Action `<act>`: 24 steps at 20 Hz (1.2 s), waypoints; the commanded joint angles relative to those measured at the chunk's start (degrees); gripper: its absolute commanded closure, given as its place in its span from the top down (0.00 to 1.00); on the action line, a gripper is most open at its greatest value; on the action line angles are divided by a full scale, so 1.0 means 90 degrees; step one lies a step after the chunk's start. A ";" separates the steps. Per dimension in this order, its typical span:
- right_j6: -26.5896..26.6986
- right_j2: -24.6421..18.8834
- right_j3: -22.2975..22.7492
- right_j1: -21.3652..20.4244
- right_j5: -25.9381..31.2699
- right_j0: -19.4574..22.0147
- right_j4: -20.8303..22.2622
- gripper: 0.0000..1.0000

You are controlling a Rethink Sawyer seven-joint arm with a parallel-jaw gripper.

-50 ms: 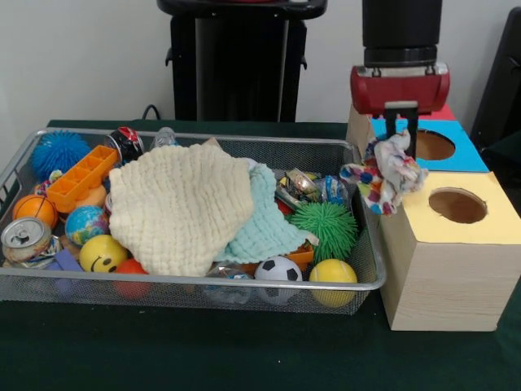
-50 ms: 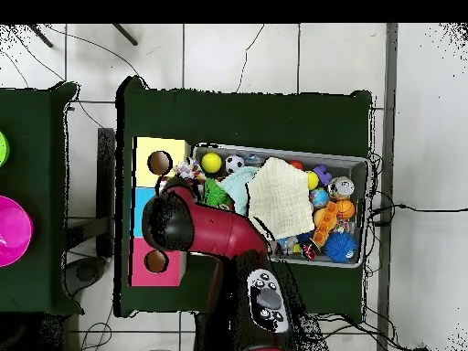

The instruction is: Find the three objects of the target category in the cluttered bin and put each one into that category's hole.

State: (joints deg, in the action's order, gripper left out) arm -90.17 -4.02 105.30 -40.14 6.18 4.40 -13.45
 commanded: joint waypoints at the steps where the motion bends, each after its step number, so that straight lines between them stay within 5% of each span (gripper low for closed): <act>1: -0.1685 -0.0495 -0.0521 0.0356 -0.0025 -0.0151 -0.0656 0.00; 10: -0.1871 -0.0451 -0.0571 0.0279 -0.0006 -0.0504 -0.1301 0.00; 17: -0.1866 -0.0738 -0.0562 0.0351 -0.0405 -0.0473 -0.1477 0.00; 24: -0.1715 -0.0499 -0.0724 0.0741 -0.0556 -0.0624 -0.1551 0.00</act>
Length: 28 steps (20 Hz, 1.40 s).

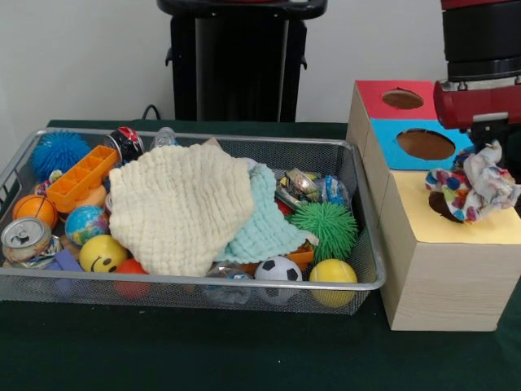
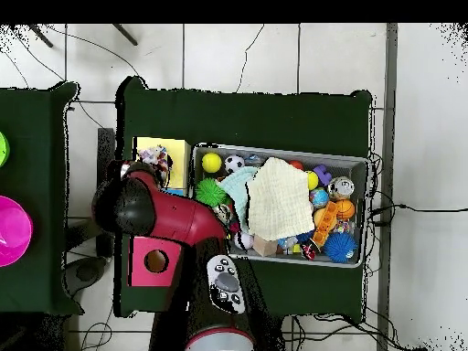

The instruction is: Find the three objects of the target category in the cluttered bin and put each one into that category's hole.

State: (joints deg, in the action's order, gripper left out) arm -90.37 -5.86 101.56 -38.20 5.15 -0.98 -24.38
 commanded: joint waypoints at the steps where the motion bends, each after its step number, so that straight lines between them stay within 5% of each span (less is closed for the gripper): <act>1: -0.1713 -0.0248 -0.0293 0.0583 -0.0435 -0.0059 -0.0371 0.00; 20: -0.1942 0.0916 -0.0148 0.1226 0.0388 -0.1085 -0.1382 0.00; 28: -0.1684 0.1355 -0.0147 0.0734 0.1162 -0.1054 -0.1251 0.00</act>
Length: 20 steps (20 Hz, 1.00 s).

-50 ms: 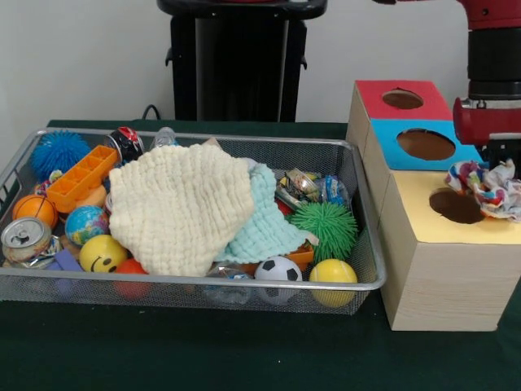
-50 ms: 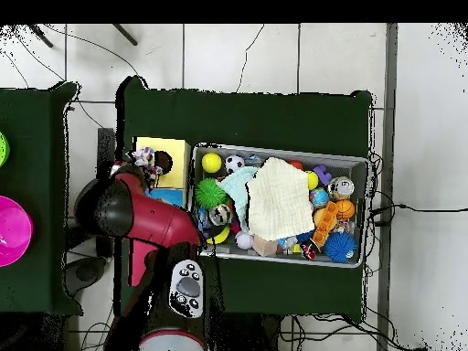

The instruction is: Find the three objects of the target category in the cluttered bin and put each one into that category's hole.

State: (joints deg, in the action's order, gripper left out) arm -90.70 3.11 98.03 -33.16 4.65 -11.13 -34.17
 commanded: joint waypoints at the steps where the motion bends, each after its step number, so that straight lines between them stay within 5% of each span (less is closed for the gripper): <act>1: -0.1624 0.0377 0.0260 0.0090 0.1292 0.0102 -0.0132 0.00; 9: -0.1627 0.0142 0.0505 -0.0212 0.1193 0.0266 -0.0121 0.00; 20: -0.1595 -0.0088 0.0395 0.0253 0.0209 0.0396 -0.0010 0.00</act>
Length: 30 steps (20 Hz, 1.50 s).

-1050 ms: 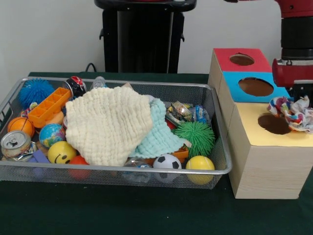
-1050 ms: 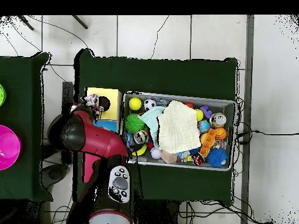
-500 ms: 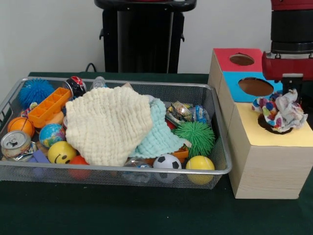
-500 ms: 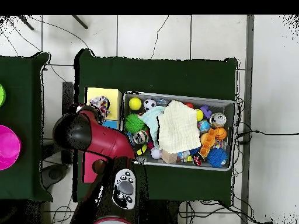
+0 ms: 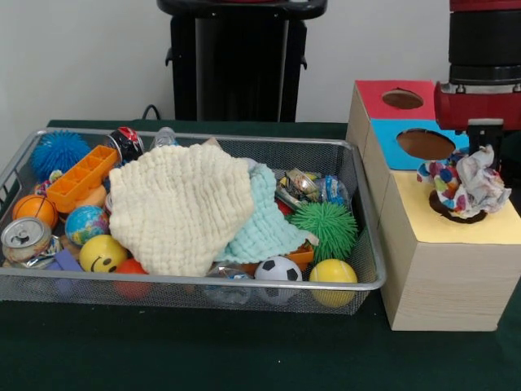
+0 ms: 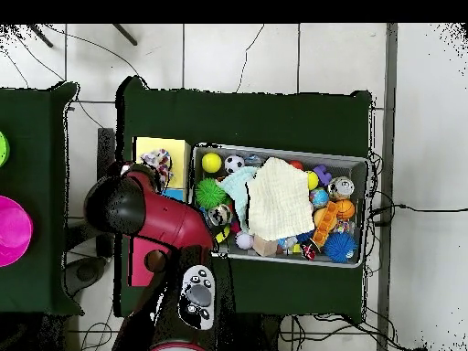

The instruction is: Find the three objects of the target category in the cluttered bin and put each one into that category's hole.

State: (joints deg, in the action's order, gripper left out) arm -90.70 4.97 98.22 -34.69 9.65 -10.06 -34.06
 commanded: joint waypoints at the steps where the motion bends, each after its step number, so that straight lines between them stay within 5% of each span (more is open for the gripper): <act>1: -0.1568 -0.0311 0.0362 0.0464 -0.0406 0.0308 0.0011 0.00; 16: -0.1621 -0.0381 0.0307 0.0918 -0.0743 0.0434 -0.0001 0.00; 30: -0.1909 -0.1268 0.0139 0.1596 -0.1863 0.0858 0.0094 0.00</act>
State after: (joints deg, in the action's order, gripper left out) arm -90.73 0.32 98.11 -28.32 -2.18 -5.82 -34.10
